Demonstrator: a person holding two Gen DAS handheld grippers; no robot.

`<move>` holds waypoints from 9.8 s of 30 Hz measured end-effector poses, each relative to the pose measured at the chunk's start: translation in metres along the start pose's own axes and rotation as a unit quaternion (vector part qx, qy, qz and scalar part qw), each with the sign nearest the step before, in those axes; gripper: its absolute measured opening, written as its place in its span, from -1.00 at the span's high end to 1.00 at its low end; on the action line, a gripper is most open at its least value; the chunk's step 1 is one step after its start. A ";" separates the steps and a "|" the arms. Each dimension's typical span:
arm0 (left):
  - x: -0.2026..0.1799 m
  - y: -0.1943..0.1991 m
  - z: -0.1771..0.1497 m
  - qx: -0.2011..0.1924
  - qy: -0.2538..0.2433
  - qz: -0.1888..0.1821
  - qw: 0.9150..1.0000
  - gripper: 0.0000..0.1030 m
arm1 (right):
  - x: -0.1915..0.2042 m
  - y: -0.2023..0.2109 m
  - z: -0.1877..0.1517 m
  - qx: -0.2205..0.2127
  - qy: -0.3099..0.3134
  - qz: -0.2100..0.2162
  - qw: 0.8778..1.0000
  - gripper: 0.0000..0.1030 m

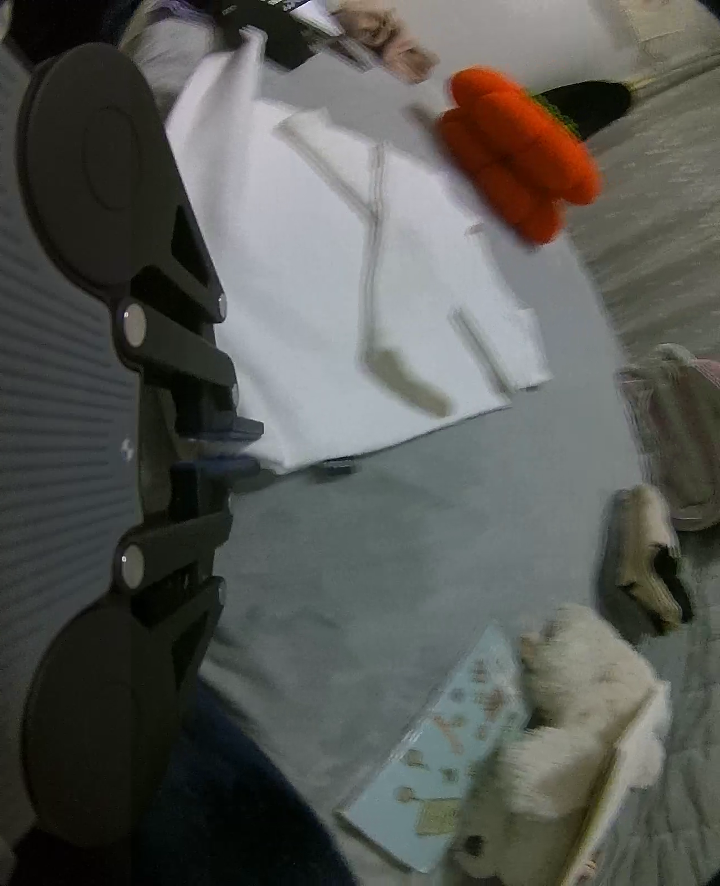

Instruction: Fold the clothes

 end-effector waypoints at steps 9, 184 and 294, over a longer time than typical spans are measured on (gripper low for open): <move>-0.019 -0.054 0.079 0.008 0.021 0.037 0.999 0.89 | 0.017 -0.047 0.105 -0.039 0.051 0.046 0.997 0.82; 0.013 -0.128 0.092 0.017 0.035 0.058 0.998 0.18 | -0.021 -0.128 0.125 0.037 0.023 0.065 0.997 0.28; -0.041 -0.119 0.036 -0.111 -0.153 0.101 0.977 -0.02 | -0.014 -0.124 0.075 0.093 0.159 0.062 0.981 0.93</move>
Point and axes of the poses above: each gripper's, at about its wrist camera, not at the fingertips, and y roughly against the way its jaws point, x to its left, z to its top, the point moved 5 cm from there along -y, roughly the way its jaws point, and after that the axes turned 15 degrees about z, right-handed, at the moved point
